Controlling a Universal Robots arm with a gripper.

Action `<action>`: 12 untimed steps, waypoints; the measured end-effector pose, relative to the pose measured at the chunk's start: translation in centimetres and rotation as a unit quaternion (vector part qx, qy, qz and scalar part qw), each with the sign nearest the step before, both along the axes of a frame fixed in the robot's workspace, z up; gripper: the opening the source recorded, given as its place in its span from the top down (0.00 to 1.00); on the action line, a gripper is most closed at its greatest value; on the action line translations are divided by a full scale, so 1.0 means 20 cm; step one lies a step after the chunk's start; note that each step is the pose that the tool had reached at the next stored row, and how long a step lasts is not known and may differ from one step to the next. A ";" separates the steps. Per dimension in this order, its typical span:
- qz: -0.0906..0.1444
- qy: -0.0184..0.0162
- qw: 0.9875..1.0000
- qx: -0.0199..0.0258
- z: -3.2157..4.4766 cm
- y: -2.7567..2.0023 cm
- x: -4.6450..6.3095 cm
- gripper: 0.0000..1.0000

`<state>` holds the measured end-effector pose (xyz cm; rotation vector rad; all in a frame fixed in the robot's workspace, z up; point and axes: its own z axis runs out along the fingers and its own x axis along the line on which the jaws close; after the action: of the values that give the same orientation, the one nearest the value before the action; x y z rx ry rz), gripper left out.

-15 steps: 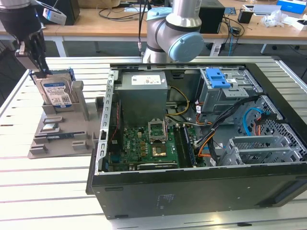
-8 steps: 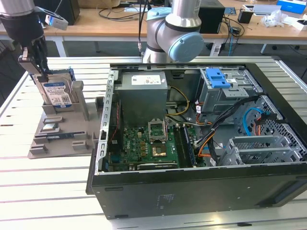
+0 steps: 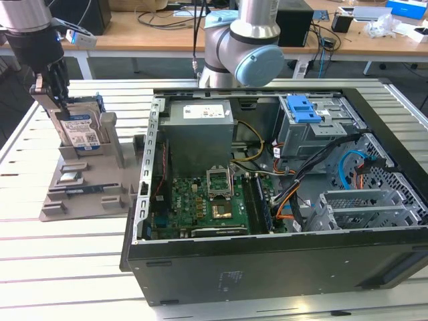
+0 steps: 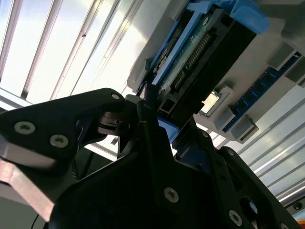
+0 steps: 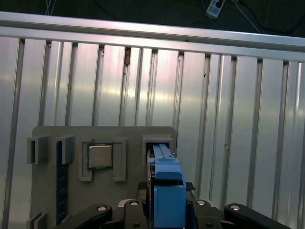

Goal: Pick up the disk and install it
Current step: 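Pick up the disk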

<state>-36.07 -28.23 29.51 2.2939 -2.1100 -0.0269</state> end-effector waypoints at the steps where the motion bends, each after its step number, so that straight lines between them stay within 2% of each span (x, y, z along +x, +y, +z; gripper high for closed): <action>1: 0.000 0.000 1.000 0.000 0.000 0.000 0.00 0.64; 12: 0.000 0.000 1.000 0.000 -0.001 0.000 0.00 0.64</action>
<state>-36.07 -28.23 29.49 2.2939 -2.1101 -0.0269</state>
